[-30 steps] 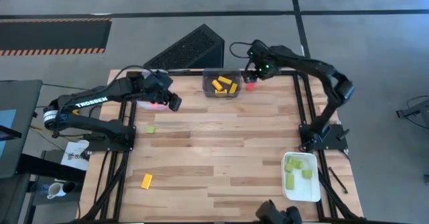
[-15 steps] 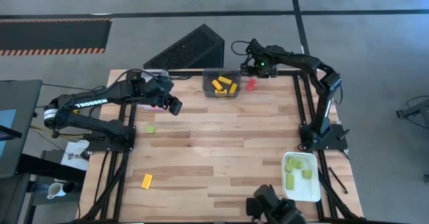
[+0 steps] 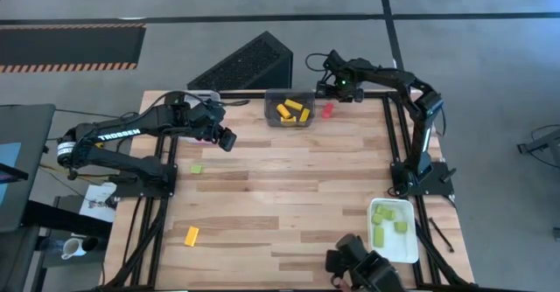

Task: Sort & place blocks by color
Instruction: Put the pink block into the transparent bin

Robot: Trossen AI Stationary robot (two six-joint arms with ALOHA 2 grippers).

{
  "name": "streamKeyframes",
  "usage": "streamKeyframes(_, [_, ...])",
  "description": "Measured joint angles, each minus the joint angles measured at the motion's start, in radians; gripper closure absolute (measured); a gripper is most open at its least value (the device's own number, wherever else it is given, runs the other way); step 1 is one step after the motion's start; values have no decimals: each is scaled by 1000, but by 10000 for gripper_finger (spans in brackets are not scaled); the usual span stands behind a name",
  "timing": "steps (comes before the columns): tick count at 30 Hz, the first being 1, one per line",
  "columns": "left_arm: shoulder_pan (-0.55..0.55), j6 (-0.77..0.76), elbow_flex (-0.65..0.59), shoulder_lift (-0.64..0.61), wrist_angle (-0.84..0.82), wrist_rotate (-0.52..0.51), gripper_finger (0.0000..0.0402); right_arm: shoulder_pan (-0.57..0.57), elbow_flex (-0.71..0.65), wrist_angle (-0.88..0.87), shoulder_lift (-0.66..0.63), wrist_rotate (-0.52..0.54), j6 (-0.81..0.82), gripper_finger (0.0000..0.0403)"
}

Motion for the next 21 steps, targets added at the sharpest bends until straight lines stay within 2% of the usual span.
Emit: streamKeyframes(21, [0, 7, 0, 0, 1, -5, 168, -5, 0, 6, 0, -9, 4, 159])
